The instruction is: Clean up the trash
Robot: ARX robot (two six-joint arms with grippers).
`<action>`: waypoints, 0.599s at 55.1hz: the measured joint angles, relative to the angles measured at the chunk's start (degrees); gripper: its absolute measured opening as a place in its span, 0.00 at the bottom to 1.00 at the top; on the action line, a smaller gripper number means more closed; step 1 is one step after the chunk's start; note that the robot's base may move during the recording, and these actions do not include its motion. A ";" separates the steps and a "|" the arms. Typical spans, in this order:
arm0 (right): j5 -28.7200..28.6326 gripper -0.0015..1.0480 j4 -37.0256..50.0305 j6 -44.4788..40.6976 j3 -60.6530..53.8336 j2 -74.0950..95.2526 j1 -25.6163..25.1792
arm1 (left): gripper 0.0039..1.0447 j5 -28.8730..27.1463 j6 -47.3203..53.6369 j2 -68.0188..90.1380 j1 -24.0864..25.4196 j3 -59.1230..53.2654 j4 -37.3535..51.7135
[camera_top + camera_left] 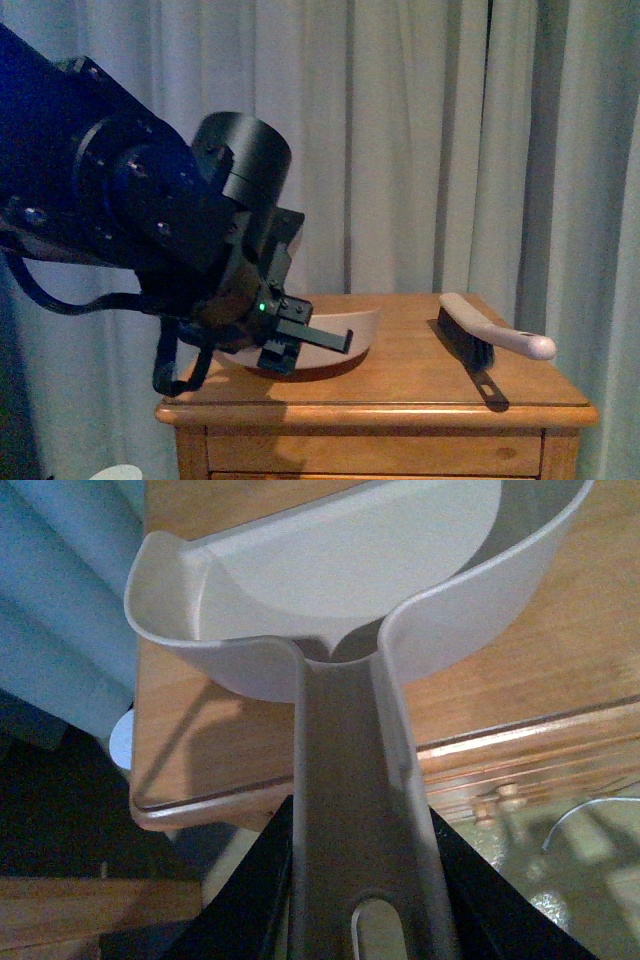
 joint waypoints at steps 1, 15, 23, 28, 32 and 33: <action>0.00 0.93 0.00 0.00 0.00 0.00 0.00 | 0.27 0.28 0.42 -0.61 0.26 -0.44 0.77; 0.00 0.93 0.00 0.00 0.00 0.00 0.00 | 0.27 5.42 4.81 -10.88 4.13 -7.19 9.81; 0.00 0.93 0.00 0.00 0.00 0.00 0.00 | 0.27 11.45 9.35 -21.03 8.00 -14.62 16.81; 0.00 0.93 0.00 0.00 0.00 0.00 0.00 | 0.27 15.91 11.13 -28.41 11.13 -19.76 19.19; 0.00 0.93 0.00 0.00 0.00 0.00 0.00 | 0.27 20.68 12.33 -35.78 14.88 -24.48 20.52; 0.00 0.93 0.00 0.00 0.00 0.00 0.00 | 0.27 22.14 12.57 -37.40 15.78 -25.49 20.72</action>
